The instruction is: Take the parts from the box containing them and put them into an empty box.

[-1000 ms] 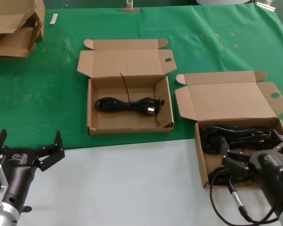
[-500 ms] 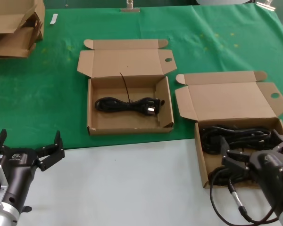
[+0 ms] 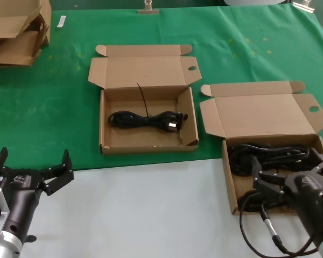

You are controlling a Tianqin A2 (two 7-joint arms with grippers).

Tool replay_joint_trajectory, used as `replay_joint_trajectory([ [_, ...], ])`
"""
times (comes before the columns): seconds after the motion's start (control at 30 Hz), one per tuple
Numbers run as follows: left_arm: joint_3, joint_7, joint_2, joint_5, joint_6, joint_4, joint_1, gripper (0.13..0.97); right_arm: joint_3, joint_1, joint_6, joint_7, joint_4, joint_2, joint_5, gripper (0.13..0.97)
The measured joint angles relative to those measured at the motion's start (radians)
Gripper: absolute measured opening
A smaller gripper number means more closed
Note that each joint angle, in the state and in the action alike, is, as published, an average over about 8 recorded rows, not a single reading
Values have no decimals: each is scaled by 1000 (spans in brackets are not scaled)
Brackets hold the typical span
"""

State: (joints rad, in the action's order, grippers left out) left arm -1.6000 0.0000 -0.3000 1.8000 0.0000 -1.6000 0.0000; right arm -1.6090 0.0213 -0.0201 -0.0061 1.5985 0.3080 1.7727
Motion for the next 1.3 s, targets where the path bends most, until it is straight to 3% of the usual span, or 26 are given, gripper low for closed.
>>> replay_joint_trajectory([
  [1.3, 0, 0, 0, 0, 0, 0, 0, 966, 0, 0, 0, 0, 0, 0, 0, 966],
])
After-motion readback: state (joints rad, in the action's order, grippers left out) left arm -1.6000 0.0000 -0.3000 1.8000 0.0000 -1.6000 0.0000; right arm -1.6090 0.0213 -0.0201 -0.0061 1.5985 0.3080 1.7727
